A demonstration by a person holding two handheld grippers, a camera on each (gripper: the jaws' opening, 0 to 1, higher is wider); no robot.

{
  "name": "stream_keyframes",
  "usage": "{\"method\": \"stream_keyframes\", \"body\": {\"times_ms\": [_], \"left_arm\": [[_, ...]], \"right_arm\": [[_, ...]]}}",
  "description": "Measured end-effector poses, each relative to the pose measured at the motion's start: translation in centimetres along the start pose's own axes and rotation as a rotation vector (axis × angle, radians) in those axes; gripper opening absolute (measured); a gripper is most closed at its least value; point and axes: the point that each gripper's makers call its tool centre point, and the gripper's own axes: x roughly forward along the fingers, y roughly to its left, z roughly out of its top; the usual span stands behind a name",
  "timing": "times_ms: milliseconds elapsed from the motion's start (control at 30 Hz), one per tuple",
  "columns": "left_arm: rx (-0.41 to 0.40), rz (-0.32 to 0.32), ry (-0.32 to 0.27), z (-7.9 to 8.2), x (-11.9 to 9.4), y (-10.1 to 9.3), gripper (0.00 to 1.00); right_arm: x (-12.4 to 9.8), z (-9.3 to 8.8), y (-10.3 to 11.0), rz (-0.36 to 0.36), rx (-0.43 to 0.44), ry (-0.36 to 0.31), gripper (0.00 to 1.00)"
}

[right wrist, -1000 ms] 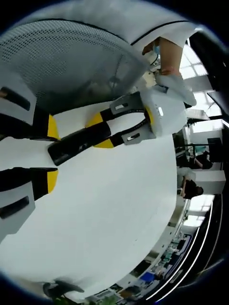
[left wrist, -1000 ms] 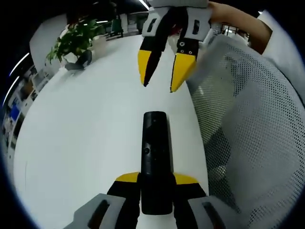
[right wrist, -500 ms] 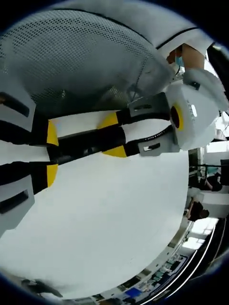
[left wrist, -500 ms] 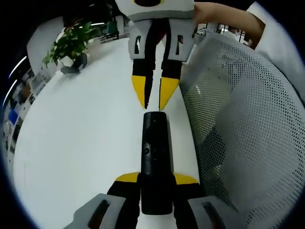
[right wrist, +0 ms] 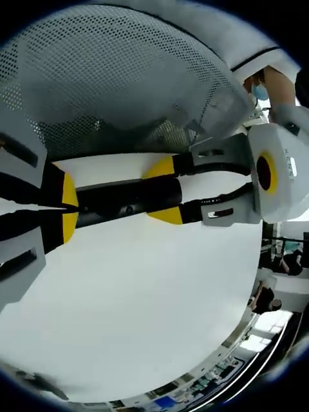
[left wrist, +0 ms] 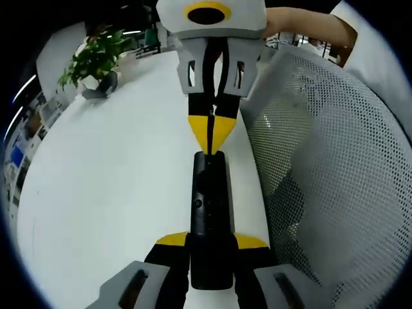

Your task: Press the specified remote control buttons in sequence, fully releasing each button before pressing the next.

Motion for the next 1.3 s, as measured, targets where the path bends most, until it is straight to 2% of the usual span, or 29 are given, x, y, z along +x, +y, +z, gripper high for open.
{"method": "stream_keyframes", "body": {"times_ms": [67,233,333,433,467,567,633,700,800,900,1033,1067,1100,1167,1300], "left_arm": [[0.000,-0.001,-0.001,0.0,0.0,0.0,0.25],[0.009,-0.003,0.002,0.0,0.0,0.0,0.25],[0.010,-0.004,0.010,0.0,0.0,0.1,0.25],[0.008,-0.006,0.013,0.0,0.0,0.1,0.25],[0.006,-0.005,0.012,0.0,0.0,0.1,0.25],[0.001,-0.003,0.007,0.0,0.0,0.2,0.25],[-0.004,-0.003,0.006,0.0,0.0,0.2,0.25],[-0.004,-0.003,0.008,0.0,0.0,0.2,0.25],[-0.009,-0.003,0.019,0.0,0.0,0.3,0.25],[-0.010,-0.003,0.032,0.0,0.0,0.3,0.25],[-0.011,-0.003,0.040,0.0,0.0,0.3,0.25],[-0.011,-0.002,0.038,0.0,0.0,0.3,0.25],[-0.009,-0.002,0.036,0.0,-0.1,0.3,0.25],[-0.008,-0.003,0.032,0.0,-0.1,0.3,0.25],[0.009,0.001,0.045,0.0,0.0,0.2,0.25]], "right_arm": [[0.0,0.1,0.0,0.004,-0.002,0.002,0.00],[0.1,0.1,-0.1,-0.006,-0.091,0.046,0.00],[0.3,0.2,-0.3,-0.018,-0.084,0.074,0.00],[0.2,0.1,-0.4,-0.023,-0.076,0.075,0.00],[0.2,0.1,-0.4,-0.027,-0.069,0.065,0.00],[0.1,0.2,-0.5,-0.052,-0.014,-0.022,0.00],[0.1,0.2,-0.5,-0.064,-0.016,-0.067,0.00],[0.0,0.2,-0.5,-0.073,0.039,-0.115,0.00],[-0.2,0.2,-0.4,-0.081,0.059,-0.131,0.00],[-0.1,0.7,-0.5,-0.112,-0.022,-0.117,0.00],[0.3,1.5,0.1,-0.078,-0.035,-0.125,0.00],[0.5,1.2,0.1,-0.079,-0.054,-0.099,0.00],[0.4,1.4,0.0,-0.087,-0.083,-0.102,0.00],[0.5,1.4,0.0,-0.086,-0.085,-0.082,0.00],[0.6,1.4,-0.1,-0.113,-0.145,-0.028,0.00]]}}
